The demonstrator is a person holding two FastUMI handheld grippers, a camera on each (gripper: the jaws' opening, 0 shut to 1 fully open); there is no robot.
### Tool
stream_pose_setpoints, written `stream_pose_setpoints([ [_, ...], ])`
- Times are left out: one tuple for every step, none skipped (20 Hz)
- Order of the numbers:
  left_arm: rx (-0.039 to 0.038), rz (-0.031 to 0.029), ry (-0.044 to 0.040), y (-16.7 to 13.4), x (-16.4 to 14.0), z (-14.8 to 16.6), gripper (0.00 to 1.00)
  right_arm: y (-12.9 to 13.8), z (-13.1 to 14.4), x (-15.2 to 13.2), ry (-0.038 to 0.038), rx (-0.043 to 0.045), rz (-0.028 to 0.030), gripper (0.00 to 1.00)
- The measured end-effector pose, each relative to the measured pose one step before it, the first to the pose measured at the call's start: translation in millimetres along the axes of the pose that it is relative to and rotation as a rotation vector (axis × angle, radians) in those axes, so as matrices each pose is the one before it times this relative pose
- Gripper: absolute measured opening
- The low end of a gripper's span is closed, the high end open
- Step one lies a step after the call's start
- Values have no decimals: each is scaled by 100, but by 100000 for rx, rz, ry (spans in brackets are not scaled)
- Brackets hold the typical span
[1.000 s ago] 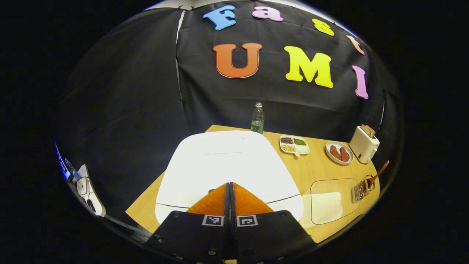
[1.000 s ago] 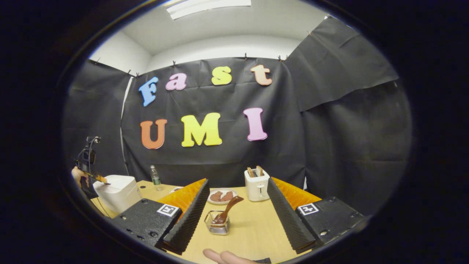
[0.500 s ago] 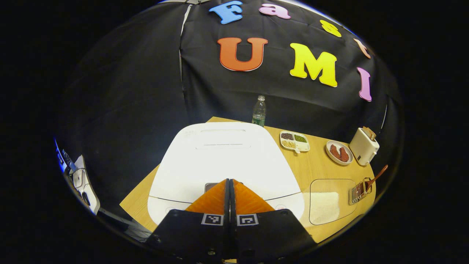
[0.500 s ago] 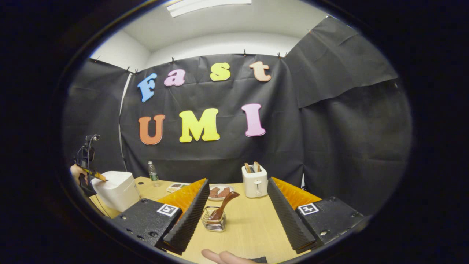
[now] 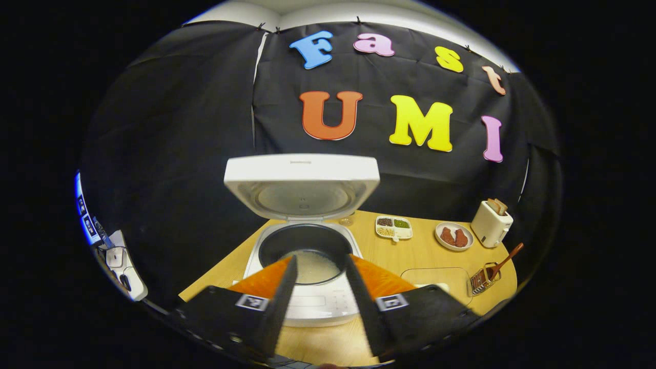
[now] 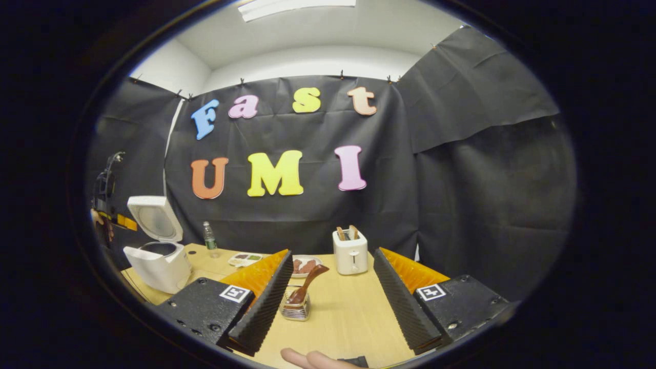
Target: Close the left gripper, press the button to open the rice cooker; take a wooden spoon from the chopstick holder with the right hand, scoop a spoonful of rice and pour it into the rice cooker, then put the wooden spoon back into the chopstick holder.
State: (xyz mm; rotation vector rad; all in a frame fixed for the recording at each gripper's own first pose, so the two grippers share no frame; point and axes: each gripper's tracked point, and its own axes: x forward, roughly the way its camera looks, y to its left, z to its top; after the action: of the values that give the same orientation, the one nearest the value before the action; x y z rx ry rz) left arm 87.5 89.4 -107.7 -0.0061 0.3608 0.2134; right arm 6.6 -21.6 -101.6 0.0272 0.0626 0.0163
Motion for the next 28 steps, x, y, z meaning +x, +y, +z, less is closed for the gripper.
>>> stream_pose_setpoints([
  [197,-783,-1756,-283,-1160,293,98,108,-292,2,720,227,-169,96],
  [429,191,-1932,-257,-946,131,96,75,-390,150,1043,286,51,100],
  [468,72,-1963,-164,-844,52,96,113,-414,219,822,392,195,100],
  [575,92,-2577,-136,-889,310,96,68,-357,331,751,389,91,100],
  [455,-211,-2332,-225,-729,326,96,62,-525,501,858,202,70,100],
  [-27,-460,-2078,-238,-785,215,96,60,-529,591,805,366,-82,100],
  [-219,-1069,-2254,-498,-777,206,96,78,-648,683,792,782,190,100],
  [-144,-1299,-2612,-555,-742,207,96,227,-680,826,1266,1023,497,96],
  [-98,-676,-2531,-301,-672,114,96,302,-910,948,1527,1010,654,96],
  [128,-246,-2426,-133,-609,-12,96,159,-817,1089,1862,781,516,96],
  [149,-163,-1974,-167,-476,-89,96,-52,-949,1235,2066,798,-230,100],
  [-323,-394,-1522,-300,-433,-231,96,16,-688,1218,1270,261,-49,100],
  [-556,-1283,-819,-463,-427,-244,96,236,-534,1234,155,-15,306,100],
  [-896,-1355,-502,-461,-468,-348,96,-12,-425,1200,-93,-68,-745,100],
  [-820,-1294,-365,-338,-291,-373,96,-226,-375,1180,-547,420,-913,100],
  [-394,-1208,-337,-368,-313,-347,96,105,-549,1105,293,685,-369,100],
  [382,-916,-497,-324,-324,-351,96,526,-701,979,270,1154,1128,100],
  [1005,-653,-695,-157,-362,-228,96,298,-893,1085,3076,802,360,95],
  [1104,-303,-916,-171,-289,-273,96,-25,-1075,1189,3326,1311,130,100],
  [1436,-385,-972,-145,-269,-156,96,354,-563,1096,2085,1354,1394,95],
  [1459,99,-851,-128,-391,-226,96,329,-198,1029,1192,1480,870,96],
  [1823,633,-749,106,-281,-191,96,92,-96,1081,334,1122,210,100],
  [1600,1012,-881,94,-330,-267,96,391,-269,1018,474,246,1057,100],
  [1254,1054,-820,103,-201,-56,96,563,-268,933,965,-802,1818,92],
  [1072,430,-807,-72,-338,-66,96,-46,-436,1038,1260,-195,-1287,99],
  [562,13,-947,-146,-170,12,96,157,-240,1082,1001,89,-758,97],
  [149,198,-934,-132,-197,124,96,249,-203,919,1072,-347,-234,88],
  [-22,-361,-993,-133,-50,46,96,-10,-390,812,1564,-273,-1041,87],
])
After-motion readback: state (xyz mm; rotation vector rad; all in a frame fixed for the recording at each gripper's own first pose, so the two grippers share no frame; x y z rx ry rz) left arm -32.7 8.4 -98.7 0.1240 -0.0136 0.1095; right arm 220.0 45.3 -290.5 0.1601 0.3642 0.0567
